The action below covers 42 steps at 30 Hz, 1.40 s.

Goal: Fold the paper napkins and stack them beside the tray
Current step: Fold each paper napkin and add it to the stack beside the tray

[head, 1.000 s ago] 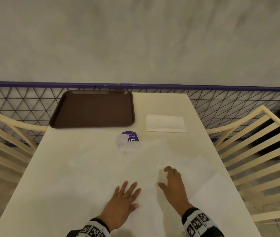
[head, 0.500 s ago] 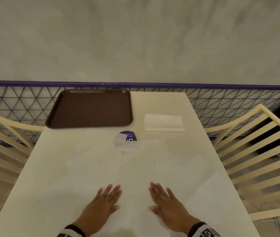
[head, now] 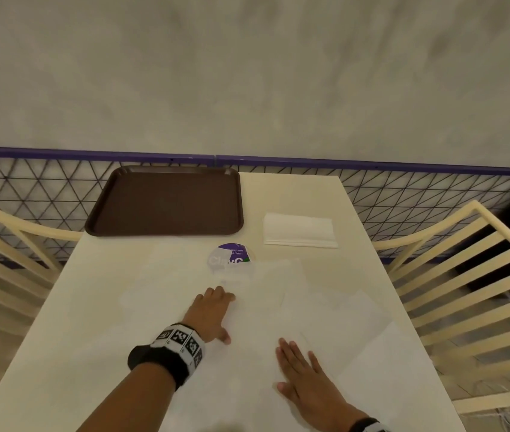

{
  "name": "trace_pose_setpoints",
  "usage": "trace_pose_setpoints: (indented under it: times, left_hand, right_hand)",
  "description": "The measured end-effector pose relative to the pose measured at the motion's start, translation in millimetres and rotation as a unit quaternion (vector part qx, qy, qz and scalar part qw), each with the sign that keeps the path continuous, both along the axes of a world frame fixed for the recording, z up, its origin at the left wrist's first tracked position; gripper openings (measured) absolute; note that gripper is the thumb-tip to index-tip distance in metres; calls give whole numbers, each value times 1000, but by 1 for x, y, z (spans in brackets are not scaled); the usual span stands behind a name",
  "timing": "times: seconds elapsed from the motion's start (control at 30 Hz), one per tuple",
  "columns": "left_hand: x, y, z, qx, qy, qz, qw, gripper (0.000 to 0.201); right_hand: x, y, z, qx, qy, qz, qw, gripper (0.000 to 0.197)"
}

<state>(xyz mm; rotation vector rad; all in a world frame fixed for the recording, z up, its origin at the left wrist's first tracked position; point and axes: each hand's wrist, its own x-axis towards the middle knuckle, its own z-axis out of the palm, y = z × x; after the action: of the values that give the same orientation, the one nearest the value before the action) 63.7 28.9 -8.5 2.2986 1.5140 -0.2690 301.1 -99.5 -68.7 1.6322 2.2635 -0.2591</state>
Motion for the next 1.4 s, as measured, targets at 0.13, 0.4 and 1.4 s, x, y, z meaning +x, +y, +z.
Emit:
trace_pose_setpoints:
  times: [0.13,0.4,1.4]
  left_hand:
    - [4,4,-2,-3,49,-9,999,68]
    - [-31,-24,5,11,-132,114,985,14]
    - [124,203,34,99,-442,317,833,27]
  right_hand:
    - [-2,-6,5,-26,-14,-7,1000,63]
    - [2,7,36,-116,205,-29,971,85]
    - [137,319,106,-39,496,-472,728,36]
